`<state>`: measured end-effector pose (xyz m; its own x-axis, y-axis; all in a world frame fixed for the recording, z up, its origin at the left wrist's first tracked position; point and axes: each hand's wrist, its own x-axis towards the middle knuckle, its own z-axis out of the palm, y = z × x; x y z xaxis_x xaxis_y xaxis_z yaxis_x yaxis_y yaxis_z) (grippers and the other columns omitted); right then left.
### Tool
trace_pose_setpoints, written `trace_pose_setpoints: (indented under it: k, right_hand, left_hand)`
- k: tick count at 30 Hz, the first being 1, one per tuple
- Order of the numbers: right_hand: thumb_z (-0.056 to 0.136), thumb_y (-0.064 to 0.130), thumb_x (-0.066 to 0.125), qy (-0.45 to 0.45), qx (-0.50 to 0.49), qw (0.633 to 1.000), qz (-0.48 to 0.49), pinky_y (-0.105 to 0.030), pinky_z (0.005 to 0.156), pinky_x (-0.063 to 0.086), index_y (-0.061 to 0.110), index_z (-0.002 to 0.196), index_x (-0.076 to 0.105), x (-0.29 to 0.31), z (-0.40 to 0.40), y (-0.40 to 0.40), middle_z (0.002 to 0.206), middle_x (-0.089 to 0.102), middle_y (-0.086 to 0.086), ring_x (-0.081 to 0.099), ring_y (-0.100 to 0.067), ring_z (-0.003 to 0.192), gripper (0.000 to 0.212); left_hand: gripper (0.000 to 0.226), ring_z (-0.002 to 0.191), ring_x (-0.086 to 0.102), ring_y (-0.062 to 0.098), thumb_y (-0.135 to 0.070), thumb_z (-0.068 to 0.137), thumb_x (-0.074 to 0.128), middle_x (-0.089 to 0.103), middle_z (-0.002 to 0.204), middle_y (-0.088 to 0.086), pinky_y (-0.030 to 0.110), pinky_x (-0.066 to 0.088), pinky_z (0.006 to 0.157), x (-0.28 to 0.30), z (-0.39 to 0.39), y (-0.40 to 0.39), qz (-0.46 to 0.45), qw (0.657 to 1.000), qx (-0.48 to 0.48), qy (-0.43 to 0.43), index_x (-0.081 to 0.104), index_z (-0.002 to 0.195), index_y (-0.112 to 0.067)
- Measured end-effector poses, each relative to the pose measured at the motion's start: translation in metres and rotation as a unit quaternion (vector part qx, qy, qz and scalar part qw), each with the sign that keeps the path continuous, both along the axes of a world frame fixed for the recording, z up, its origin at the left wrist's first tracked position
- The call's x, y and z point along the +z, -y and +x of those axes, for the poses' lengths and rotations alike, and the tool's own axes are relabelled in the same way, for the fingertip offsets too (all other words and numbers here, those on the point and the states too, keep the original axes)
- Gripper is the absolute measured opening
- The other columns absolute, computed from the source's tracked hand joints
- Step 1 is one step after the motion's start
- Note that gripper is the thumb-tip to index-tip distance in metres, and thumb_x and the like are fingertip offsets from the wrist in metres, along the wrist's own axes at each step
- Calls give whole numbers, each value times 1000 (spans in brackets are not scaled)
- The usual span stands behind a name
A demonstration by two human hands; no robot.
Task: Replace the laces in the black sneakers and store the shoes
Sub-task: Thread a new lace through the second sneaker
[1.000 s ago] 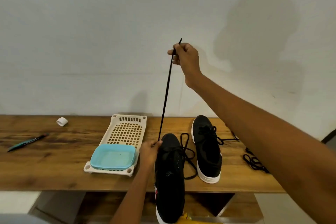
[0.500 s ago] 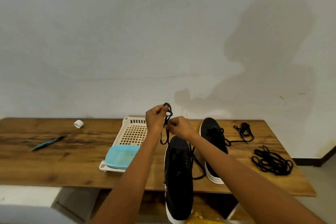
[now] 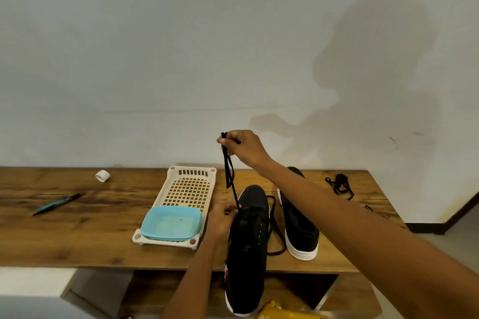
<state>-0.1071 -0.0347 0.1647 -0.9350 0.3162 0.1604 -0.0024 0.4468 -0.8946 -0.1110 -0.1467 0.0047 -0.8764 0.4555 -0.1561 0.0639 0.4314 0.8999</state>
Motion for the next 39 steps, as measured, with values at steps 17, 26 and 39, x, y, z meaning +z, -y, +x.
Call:
trace_pose_setpoints:
  k: [17, 26, 39]
  right_hand:
    - [73, 50, 70, 350, -41, 933, 71, -41, 92, 48, 13, 131, 44, -143, 48, -32, 133, 43, -12, 49, -30, 116, 73]
    - [88, 5, 52, 321, -106, 940, -51, -37, 76, 56, 12, 137, 40, -164, 70, -47, 125, 53, -12, 57, -25, 97, 52]
    - [90, 17, 59, 441, 43, 883, 155, -26, 61, 42, 4, 84, 59, -60, 42, -62, 82, 53, -6, 50, -19, 68, 15]
  left_hand:
    - [18, 90, 65, 22, -20, 99, 43, 70, 95, 9, 35, 52, 80, -27, -5, -13, -7, 984, 160, 77, 57, 96, -8]
    - [45, 120, 53, 38, -22, 104, 20, 51, 132, 26, 36, 45, 88, -25, -6, -2, 166, 898, 280, 294, 35, 137, 5]
    - [18, 41, 46, 17, -12, 98, 40, 42, 59, 6, 33, 47, 54, 79, -39, -16, 214, 947, 176, 163, 48, 83, -5]
